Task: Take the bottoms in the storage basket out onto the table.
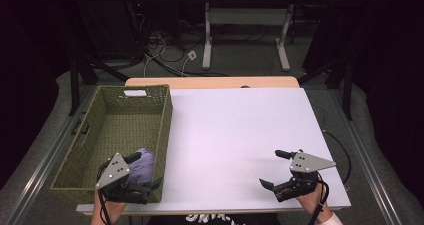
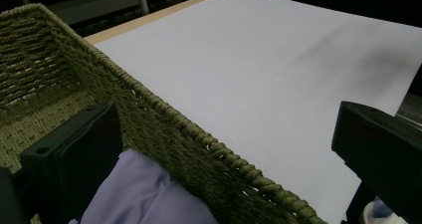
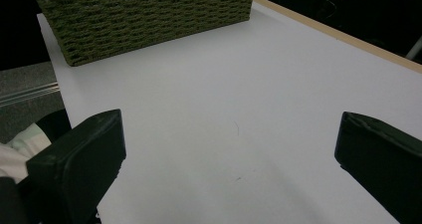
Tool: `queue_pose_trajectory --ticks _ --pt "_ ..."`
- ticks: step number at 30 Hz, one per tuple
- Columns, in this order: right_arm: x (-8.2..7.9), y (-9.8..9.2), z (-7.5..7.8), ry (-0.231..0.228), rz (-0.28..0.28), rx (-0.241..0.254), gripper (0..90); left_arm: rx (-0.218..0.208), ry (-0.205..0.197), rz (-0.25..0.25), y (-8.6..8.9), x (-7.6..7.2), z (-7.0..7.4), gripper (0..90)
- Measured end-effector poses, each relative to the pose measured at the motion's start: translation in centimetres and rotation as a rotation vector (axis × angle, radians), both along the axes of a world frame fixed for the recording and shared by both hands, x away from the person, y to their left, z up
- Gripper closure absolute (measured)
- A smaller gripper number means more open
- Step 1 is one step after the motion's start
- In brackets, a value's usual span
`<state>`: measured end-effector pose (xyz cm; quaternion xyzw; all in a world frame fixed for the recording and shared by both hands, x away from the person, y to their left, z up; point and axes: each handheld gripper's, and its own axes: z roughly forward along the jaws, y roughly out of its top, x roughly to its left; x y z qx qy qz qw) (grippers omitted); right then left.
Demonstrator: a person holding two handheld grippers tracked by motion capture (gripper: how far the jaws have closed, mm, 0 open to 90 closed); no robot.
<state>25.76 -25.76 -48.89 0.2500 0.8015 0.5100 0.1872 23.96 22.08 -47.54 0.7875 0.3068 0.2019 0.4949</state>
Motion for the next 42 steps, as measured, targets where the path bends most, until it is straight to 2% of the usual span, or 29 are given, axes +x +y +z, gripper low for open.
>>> queue_pose_trajectory --ticks 4,14,16,18,19,22,27,32,37,41,42 --pt "-0.1 0.1 0.2 0.005 0.005 0.017 0.0 -0.009 0.005 -0.002 0.0 0.0 0.6 0.0" --pt "0.0 0.5 0.1 0.022 0.014 -0.008 0.0 -0.019 0.029 0.001 0.5 0.2 1.4 0.0" --pt "0.1 0.4 0.0 0.036 0.011 -0.009 0.0 0.001 0.026 0.004 0.5 0.1 1.5 0.0" --pt "0.1 0.4 0.0 0.031 0.012 -0.015 0.0 0.01 0.027 0.006 0.5 0.2 1.7 0.0" --pt "0.1 0.4 0.0 0.021 0.008 -0.022 0.0 0.008 0.035 0.001 0.5 0.3 1.7 0.0" --pt "0.4 0.3 -0.2 0.041 0.008 -0.029 0.0 0.029 0.053 -0.005 0.3 0.5 1.6 0.0" --pt "0.6 0.2 -0.3 0.039 0.007 -0.038 0.0 0.041 0.074 -0.015 0.2 1.0 1.7 0.0" --pt "0.6 0.3 -0.3 0.042 0.005 -0.041 0.0 0.034 0.087 -0.017 0.4 1.2 1.8 0.0" --pt "0.5 0.5 -0.2 0.033 0.013 -0.057 0.0 0.053 0.11 -0.026 0.6 1.8 2.3 0.0" --pt "0.6 0.4 -0.2 0.04 0.013 -0.052 0.0 0.049 0.139 -0.032 1.0 2.5 2.4 0.0" --pt "0.6 0.4 -0.2 0.037 0.01 -0.057 0.0 0.062 0.137 -0.029 1.1 2.6 2.4 0.0"
